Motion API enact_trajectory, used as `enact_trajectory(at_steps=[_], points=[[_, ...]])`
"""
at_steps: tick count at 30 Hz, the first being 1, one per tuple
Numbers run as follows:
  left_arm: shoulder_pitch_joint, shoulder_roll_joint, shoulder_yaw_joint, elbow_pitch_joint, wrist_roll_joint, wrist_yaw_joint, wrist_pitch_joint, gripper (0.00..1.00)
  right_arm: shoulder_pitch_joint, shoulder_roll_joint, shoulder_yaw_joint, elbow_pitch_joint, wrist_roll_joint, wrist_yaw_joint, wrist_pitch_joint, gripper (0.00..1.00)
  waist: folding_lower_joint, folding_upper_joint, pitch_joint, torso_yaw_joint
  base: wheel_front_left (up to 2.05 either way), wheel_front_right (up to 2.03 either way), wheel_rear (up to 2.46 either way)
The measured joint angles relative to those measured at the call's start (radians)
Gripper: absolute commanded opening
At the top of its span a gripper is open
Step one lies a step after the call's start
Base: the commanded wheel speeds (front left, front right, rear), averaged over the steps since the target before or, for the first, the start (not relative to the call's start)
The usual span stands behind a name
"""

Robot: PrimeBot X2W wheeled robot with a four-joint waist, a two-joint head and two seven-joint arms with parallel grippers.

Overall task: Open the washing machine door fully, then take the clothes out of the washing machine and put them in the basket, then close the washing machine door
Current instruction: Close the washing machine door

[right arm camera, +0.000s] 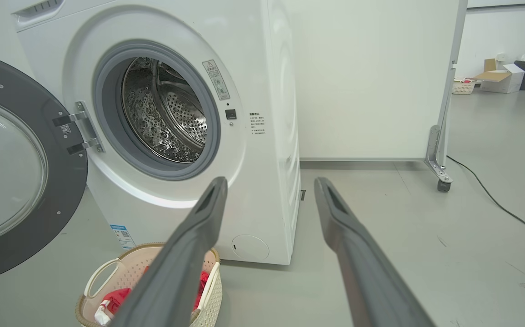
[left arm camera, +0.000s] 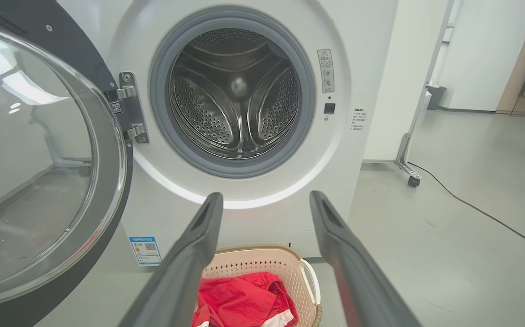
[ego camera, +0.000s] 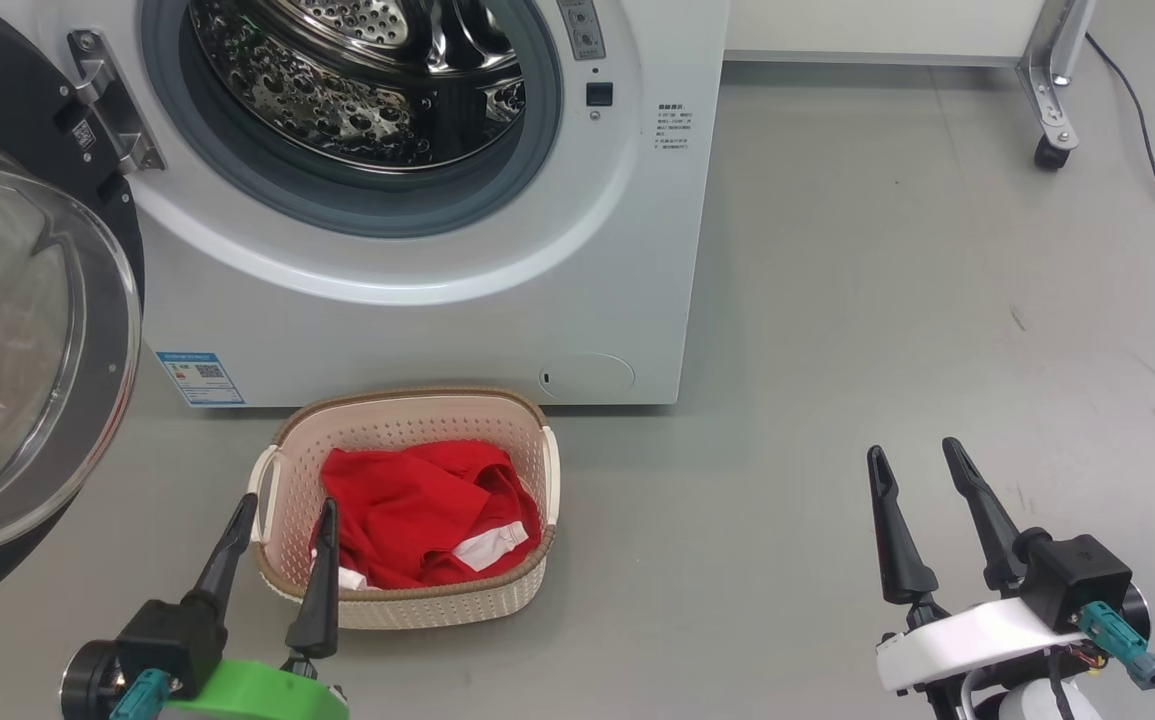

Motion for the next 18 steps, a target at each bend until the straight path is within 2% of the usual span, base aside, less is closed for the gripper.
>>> enact_trajectory(at_steps=[18], points=[[0.001,0.000,0.004,-0.003,0.016,0.000,0.000,1.00,0.000,0.000,0.002,0.003,0.000,0.000,0.000,1.00,0.0000,0.0000,0.003,0.000,0.00,0.00,0.00]])
